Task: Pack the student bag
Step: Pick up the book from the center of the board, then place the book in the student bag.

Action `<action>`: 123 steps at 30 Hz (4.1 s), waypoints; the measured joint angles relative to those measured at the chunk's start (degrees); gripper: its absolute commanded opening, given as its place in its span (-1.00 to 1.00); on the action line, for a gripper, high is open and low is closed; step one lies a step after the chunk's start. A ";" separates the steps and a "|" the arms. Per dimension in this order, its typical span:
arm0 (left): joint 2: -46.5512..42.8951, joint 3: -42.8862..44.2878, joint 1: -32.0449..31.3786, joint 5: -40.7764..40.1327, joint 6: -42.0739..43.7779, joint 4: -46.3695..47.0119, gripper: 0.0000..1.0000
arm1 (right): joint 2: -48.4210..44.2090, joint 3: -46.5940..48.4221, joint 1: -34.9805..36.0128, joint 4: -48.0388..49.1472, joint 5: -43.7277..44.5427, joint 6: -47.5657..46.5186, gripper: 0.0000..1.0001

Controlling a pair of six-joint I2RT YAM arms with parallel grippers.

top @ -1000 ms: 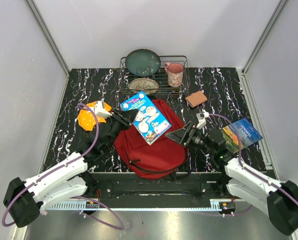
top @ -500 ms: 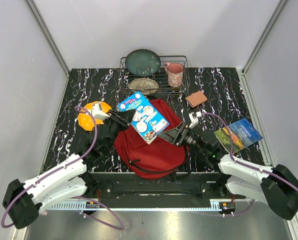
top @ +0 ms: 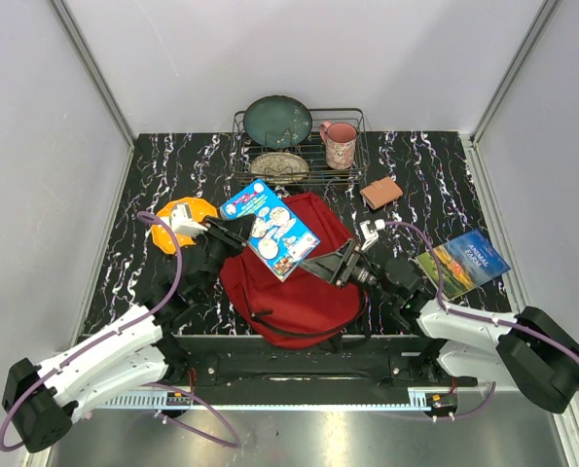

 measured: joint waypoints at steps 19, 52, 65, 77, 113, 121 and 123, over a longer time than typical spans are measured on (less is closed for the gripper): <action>-1.81 -2.21 0.00 1.22 1.38 1.14 -1.00 | 17.79 7.74 0.26 13.44 -0.42 1.01 0.40; 0.74 0.39 0.17 15.02 19.28 -4.17 0.98 | -11.87 7.06 3.58 -22.64 19.28 -3.85 -1.00; 15.56 8.92 -18.75 17.64 34.49 -15.13 0.98 | -43.52 8.55 3.23 -76.15 47.52 -9.27 -1.00; 25.46 14.69 -25.64 15.28 39.28 -21.33 0.98 | -53.29 11.76 3.23 -93.20 53.96 -10.67 -1.00; 50.73 31.50 -35.32 11.54 46.53 -35.82 -1.00 | -60.17 14.38 3.23 -103.01 55.12 -8.79 -0.95; 48.39 31.54 -35.30 3.10 44.37 -36.15 -1.00 | -60.39 14.53 3.23 -105.18 54.84 -8.35 -0.97; 45.99 31.56 -34.38 0.76 43.65 -36.26 -1.00 | -60.85 15.04 3.23 -106.64 54.03 -7.89 -0.97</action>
